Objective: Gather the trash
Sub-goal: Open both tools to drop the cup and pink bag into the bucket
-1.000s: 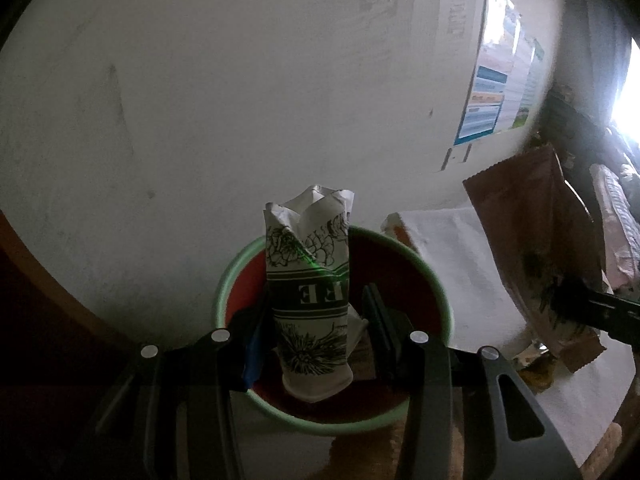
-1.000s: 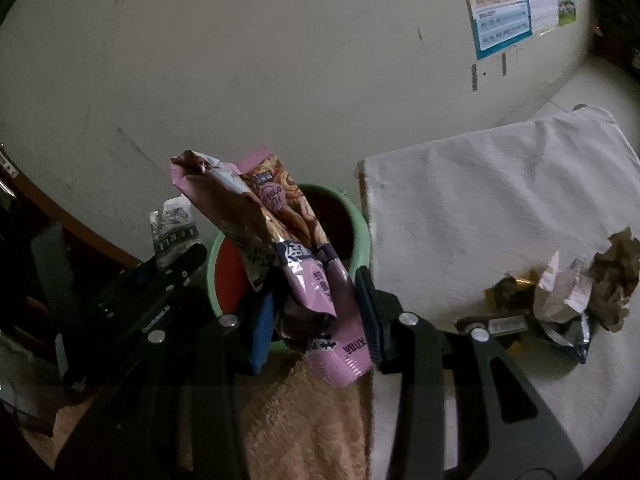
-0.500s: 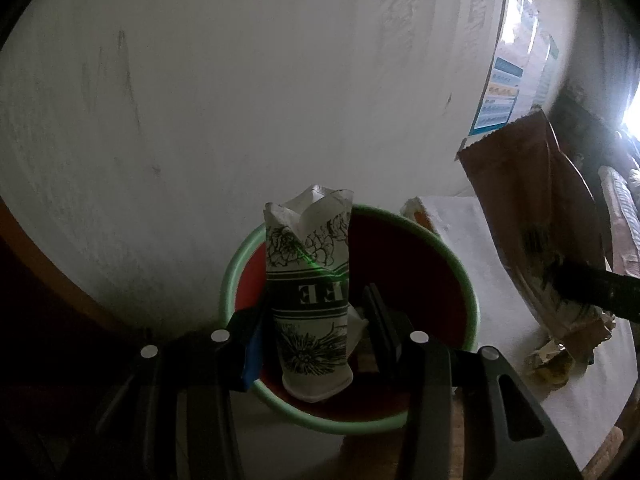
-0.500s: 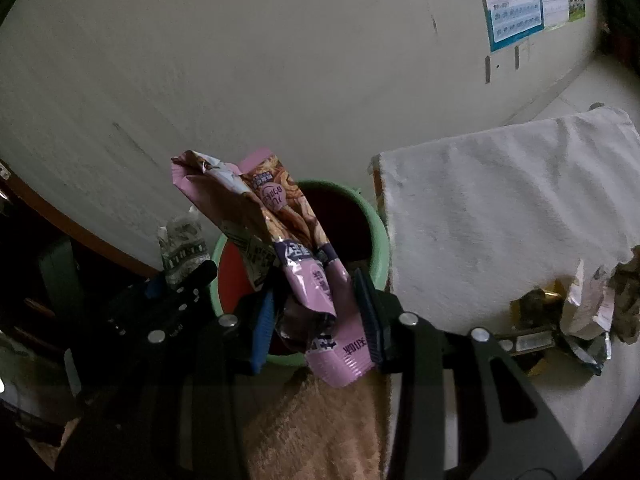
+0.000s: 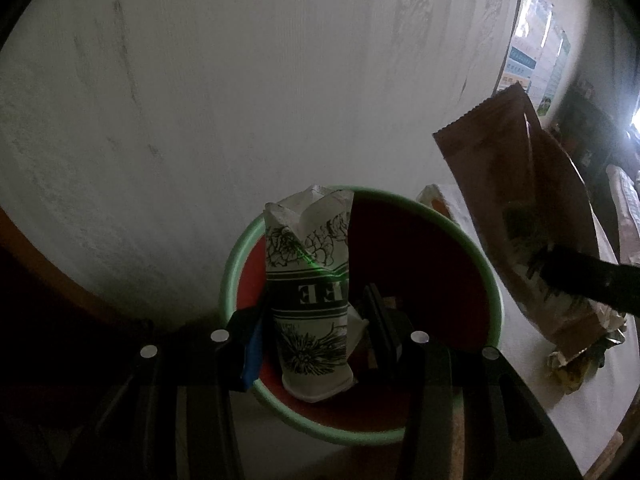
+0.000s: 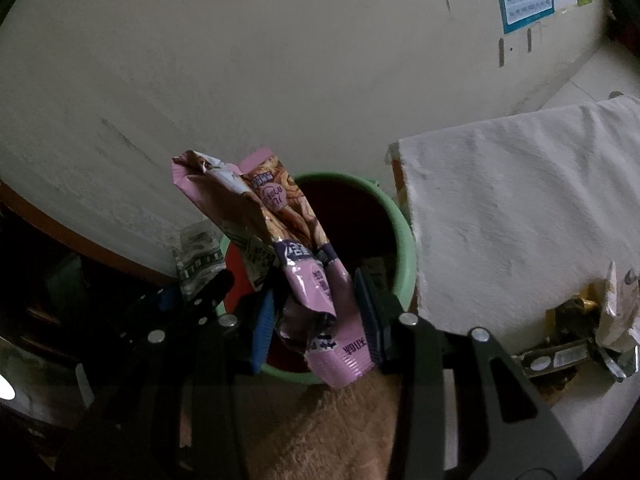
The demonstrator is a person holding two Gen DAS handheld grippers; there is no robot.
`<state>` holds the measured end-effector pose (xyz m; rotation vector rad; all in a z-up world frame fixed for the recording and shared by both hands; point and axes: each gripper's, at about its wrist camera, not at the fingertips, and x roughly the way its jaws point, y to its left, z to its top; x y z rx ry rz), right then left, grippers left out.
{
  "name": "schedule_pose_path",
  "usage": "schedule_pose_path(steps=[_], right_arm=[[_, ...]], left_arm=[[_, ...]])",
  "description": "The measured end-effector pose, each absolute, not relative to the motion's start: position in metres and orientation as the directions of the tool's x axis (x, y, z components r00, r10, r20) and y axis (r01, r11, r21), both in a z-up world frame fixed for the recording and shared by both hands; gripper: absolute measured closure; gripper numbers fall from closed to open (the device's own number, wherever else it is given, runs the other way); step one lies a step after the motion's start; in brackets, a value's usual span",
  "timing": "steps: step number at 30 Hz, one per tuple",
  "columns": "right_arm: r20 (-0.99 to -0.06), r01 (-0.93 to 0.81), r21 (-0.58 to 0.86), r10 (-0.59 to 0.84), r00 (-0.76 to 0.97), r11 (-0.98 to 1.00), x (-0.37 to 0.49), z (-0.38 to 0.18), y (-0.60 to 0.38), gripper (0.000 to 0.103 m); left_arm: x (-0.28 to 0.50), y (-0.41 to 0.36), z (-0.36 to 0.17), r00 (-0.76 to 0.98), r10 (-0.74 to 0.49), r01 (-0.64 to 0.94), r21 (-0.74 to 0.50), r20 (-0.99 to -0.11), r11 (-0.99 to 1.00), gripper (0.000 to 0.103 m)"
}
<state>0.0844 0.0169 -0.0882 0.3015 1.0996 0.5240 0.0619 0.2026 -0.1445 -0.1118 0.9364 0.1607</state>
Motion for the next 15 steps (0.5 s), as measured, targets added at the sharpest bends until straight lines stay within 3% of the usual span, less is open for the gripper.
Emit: schedule_pose_path(steps=[7,11,15], right_arm=[[-0.774,-0.240,0.475,0.532,0.345,0.847,0.0871,-0.0938,0.0164,0.065],[-0.765,-0.238,0.493,0.547,0.340,0.837,0.0880,-0.0952,0.0190,0.059],[-0.751,-0.233,0.507,0.558,0.353,0.830,0.0890,-0.0950,0.0192,0.041]], left_arm=[[0.0669,0.2013,-0.1495,0.573,0.088,-0.184,-0.023,-0.814,0.983,0.060],[0.0650,0.2019,-0.1526,0.565,0.084,-0.176,-0.020,-0.821,0.984,0.053],[0.0627,0.2019,-0.1539,0.566,0.092,-0.180,-0.014,-0.819,0.983,0.030]])
